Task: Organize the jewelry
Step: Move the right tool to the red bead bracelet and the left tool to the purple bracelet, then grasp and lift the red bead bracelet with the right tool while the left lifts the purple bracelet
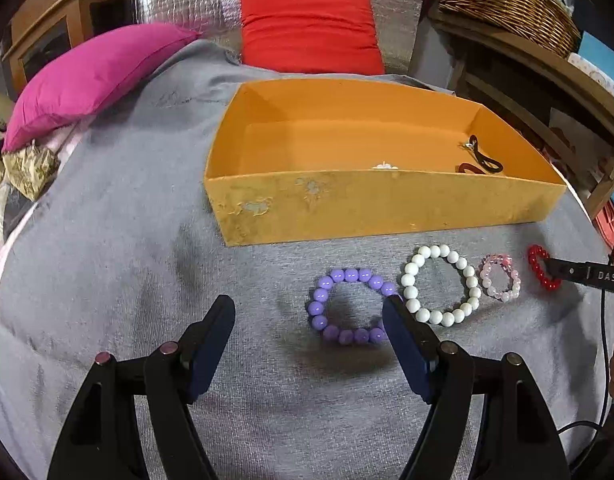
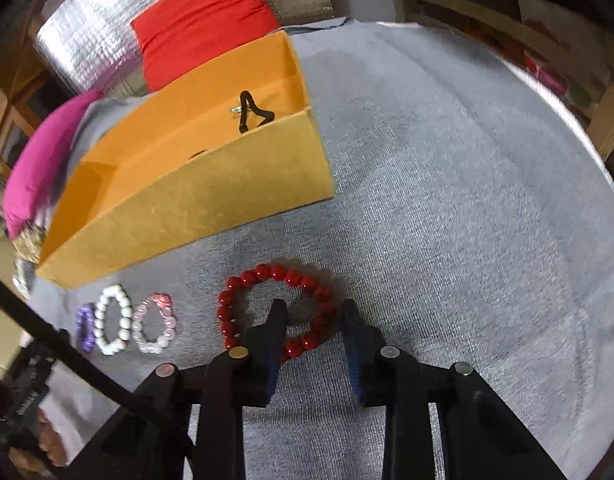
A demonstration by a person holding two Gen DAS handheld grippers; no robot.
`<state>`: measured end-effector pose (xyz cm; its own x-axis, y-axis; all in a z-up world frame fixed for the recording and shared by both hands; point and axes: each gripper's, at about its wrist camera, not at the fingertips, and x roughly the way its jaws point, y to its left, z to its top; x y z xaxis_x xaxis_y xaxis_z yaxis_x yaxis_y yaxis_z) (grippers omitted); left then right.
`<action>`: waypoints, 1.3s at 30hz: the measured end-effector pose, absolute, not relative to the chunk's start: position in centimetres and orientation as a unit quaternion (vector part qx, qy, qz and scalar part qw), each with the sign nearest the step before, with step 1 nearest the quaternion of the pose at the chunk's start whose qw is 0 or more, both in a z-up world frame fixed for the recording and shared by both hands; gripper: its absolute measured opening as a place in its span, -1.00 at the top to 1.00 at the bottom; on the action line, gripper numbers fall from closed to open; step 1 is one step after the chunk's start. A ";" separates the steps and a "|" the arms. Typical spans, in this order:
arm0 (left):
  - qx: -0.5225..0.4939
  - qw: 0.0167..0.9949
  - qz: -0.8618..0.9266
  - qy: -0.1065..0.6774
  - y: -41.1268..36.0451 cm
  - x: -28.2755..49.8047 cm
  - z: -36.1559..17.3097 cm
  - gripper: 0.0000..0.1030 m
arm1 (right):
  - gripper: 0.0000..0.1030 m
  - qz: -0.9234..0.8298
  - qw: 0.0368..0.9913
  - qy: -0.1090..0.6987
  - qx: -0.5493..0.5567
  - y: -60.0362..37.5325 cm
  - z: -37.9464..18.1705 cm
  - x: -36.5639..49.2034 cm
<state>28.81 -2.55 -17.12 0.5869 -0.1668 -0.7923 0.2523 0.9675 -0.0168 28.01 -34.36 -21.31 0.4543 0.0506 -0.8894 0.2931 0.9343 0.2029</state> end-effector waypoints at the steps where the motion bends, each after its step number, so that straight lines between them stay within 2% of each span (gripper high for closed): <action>1: 0.057 0.891 -0.116 0.435 -2.8 28.6 -17.0 -0.49 | 0.50 -0.076 0.838 0.517 0.156 -34.0 -21.4 28.1; 11: 0.077 0.902 -0.092 0.414 -2.2 27.7 -15.9 -0.49 | 0.79 -0.096 0.848 0.508 0.115 -31.4 -21.5 28.3; 39: 0.095 0.902 -0.069 0.416 -1.8 27.6 -16.2 -0.49 | 0.80 -0.072 0.871 0.441 0.204 -32.5 -17.0 24.4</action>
<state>27.63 -1.82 -16.20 0.6451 -0.0449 -0.7628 0.2033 0.9724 0.1147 24.39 -32.49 -17.03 0.6007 0.0550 -0.7976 0.3046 0.9066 0.2919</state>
